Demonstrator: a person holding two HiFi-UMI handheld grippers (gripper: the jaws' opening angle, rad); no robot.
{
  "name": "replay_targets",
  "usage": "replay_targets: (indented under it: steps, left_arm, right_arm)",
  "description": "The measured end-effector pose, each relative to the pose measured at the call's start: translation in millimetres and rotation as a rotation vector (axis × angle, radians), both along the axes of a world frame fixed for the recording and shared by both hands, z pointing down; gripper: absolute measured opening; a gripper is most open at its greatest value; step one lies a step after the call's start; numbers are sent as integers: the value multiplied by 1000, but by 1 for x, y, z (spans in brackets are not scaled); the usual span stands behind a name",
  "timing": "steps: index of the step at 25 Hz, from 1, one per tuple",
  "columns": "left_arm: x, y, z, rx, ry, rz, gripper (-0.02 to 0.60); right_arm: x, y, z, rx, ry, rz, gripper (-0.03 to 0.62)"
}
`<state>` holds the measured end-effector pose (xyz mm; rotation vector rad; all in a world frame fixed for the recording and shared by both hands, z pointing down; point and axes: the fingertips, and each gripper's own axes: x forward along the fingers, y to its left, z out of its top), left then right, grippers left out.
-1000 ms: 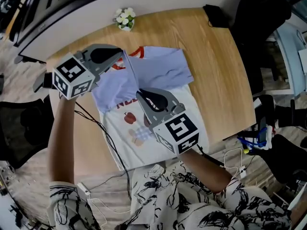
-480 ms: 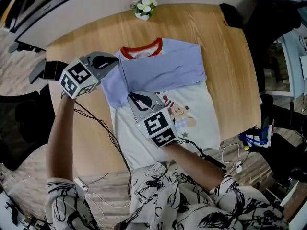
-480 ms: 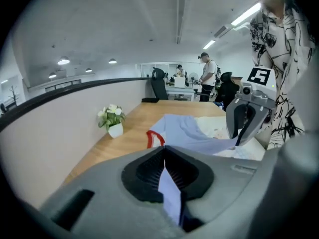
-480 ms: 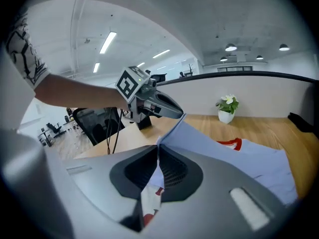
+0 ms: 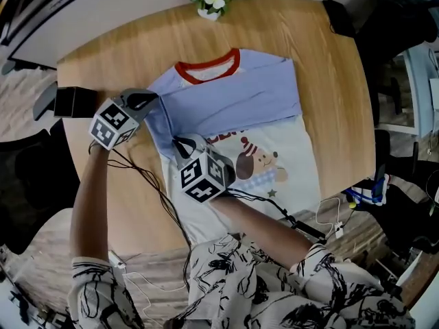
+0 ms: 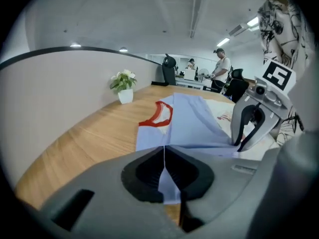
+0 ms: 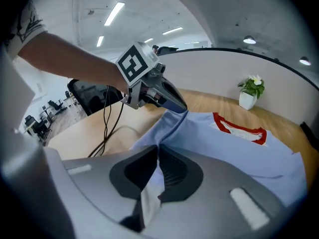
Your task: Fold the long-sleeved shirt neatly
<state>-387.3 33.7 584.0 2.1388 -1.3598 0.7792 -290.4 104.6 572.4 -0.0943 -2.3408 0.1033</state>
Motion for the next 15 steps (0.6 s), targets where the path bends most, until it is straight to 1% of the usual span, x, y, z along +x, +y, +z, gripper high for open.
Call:
replay_targets:
  steps: [2,4,6,7,9,10,11,12,13,15]
  left_arm:
    - [-14,6,1,2,-14,-38,17]
    - [-26,8,-11,31,1,-98,23]
    - [-25,8,-24,52,25,-130,21]
    - [-15,6,-27,47,32,-120,23]
    - [12,3,-19,-4,20,-52,32]
    - [22,4,-9,-42,1,-19,37]
    - [26,7,3,-79,-20,-4,40]
    - [26,10,14,-108,-33,-12,40]
    - [22,15,22,-127,-33,-39,37]
    - [11,26,28,-133,-17,-117,35]
  right_arm:
    - [-2,2,11,22,25,-14,26]
    - [-2,4,20,37,46,-21,27]
    - [-1,7,25,60,60,-33,29]
    - [-1,8,27,73,65,-42,32]
    - [-3,13,30,87,72,-63,56]
    - [-4,17,31,86,72,-75,73]
    - [-6,21,31,80,71,-87,88]
    - [-7,26,31,70,68,-99,105]
    - [-7,31,30,58,62,-110,115]
    - [-7,42,26,28,42,-133,119]
